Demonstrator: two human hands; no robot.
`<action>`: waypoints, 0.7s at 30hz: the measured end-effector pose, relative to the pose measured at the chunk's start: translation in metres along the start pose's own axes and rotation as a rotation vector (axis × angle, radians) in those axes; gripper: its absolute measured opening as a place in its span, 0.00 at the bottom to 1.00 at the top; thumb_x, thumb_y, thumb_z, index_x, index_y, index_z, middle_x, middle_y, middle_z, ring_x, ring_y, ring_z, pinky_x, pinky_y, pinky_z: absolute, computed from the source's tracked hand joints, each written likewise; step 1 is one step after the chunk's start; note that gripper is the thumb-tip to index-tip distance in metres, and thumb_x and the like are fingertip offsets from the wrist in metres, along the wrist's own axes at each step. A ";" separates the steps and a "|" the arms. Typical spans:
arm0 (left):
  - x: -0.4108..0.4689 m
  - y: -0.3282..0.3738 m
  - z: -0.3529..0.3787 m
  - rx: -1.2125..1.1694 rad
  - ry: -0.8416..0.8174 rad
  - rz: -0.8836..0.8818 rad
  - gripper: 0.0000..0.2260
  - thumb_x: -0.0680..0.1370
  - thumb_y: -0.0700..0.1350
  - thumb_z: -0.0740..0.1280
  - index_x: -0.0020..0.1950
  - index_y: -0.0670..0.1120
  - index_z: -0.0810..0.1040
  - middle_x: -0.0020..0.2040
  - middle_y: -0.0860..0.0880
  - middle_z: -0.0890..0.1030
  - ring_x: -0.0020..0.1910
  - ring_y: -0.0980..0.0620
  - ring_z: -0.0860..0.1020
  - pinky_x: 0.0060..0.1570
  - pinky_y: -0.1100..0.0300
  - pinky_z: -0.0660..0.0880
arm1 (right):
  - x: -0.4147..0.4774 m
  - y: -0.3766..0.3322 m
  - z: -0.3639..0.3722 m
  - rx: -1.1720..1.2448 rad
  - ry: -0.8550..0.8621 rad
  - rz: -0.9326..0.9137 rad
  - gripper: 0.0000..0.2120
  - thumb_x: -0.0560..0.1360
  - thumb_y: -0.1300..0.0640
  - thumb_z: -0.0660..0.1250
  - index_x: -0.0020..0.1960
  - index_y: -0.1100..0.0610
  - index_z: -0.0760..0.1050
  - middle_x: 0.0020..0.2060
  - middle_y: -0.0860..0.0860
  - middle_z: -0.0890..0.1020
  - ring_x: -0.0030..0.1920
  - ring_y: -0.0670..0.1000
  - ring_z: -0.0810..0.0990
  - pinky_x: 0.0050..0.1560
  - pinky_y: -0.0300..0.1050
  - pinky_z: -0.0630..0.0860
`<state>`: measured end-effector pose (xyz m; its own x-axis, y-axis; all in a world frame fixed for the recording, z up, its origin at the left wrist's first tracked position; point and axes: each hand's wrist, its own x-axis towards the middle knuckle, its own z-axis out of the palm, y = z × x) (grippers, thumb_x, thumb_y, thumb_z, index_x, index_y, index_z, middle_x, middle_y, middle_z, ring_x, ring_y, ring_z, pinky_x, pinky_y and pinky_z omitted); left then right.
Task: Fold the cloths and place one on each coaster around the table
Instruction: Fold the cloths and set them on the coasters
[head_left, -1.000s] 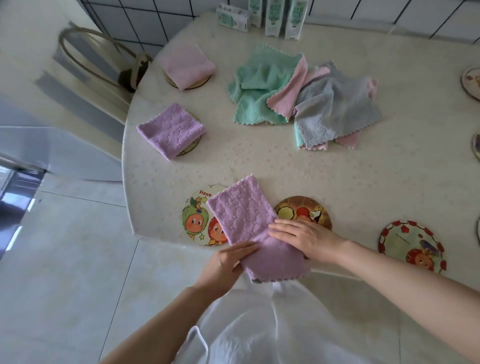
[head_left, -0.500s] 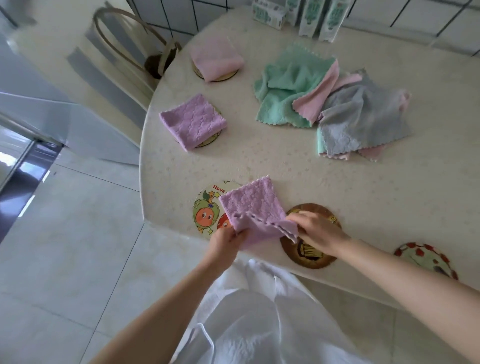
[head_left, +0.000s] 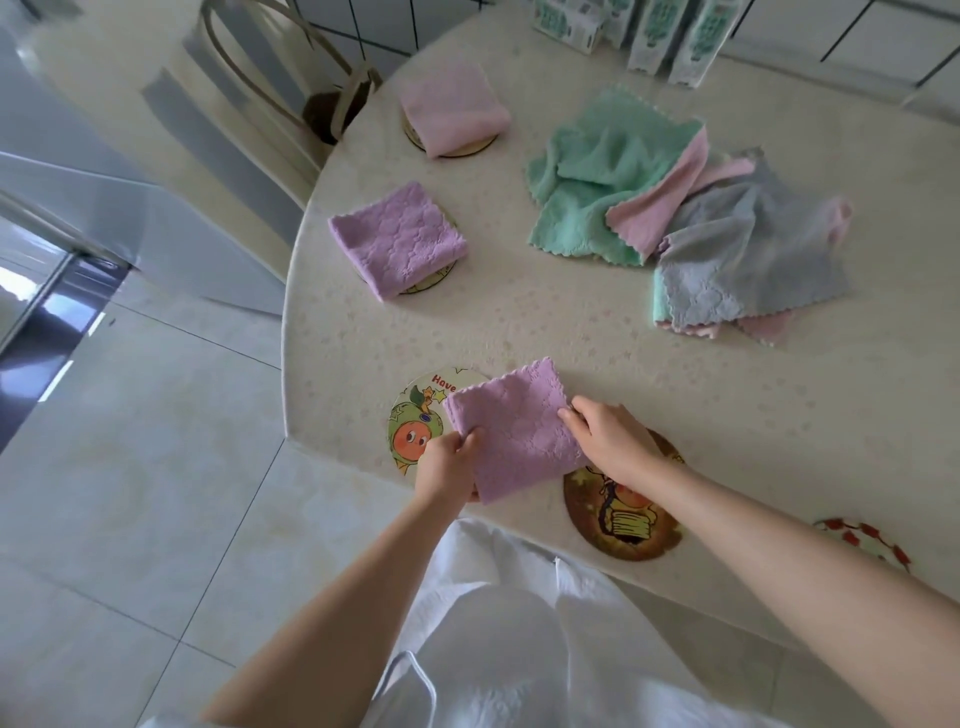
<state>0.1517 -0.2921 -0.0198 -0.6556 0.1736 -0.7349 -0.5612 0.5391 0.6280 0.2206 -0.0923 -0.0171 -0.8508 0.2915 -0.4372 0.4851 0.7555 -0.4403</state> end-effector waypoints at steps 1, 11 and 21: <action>0.001 0.001 -0.001 0.002 0.005 0.002 0.12 0.80 0.50 0.62 0.41 0.45 0.78 0.45 0.38 0.82 0.38 0.41 0.83 0.35 0.43 0.81 | 0.001 -0.001 0.000 -0.013 0.014 0.003 0.18 0.81 0.47 0.54 0.35 0.54 0.62 0.25 0.50 0.70 0.27 0.54 0.71 0.27 0.46 0.61; 0.008 0.006 -0.006 0.093 0.092 -0.139 0.16 0.77 0.52 0.64 0.41 0.41 0.81 0.37 0.42 0.84 0.32 0.45 0.83 0.34 0.48 0.82 | 0.014 -0.008 0.003 -0.110 0.032 0.155 0.18 0.79 0.43 0.56 0.40 0.56 0.70 0.33 0.52 0.76 0.38 0.58 0.77 0.34 0.46 0.69; -0.004 -0.006 -0.002 0.484 0.139 0.006 0.14 0.72 0.57 0.69 0.37 0.47 0.76 0.33 0.49 0.82 0.33 0.52 0.78 0.30 0.61 0.74 | -0.019 -0.018 0.019 -0.170 0.107 0.127 0.28 0.71 0.36 0.64 0.60 0.55 0.65 0.54 0.53 0.73 0.53 0.55 0.76 0.39 0.45 0.73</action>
<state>0.1569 -0.2977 -0.0197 -0.7377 0.0845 -0.6698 -0.2800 0.8645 0.4175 0.2319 -0.1226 -0.0163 -0.8060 0.4442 -0.3913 0.5563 0.7943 -0.2443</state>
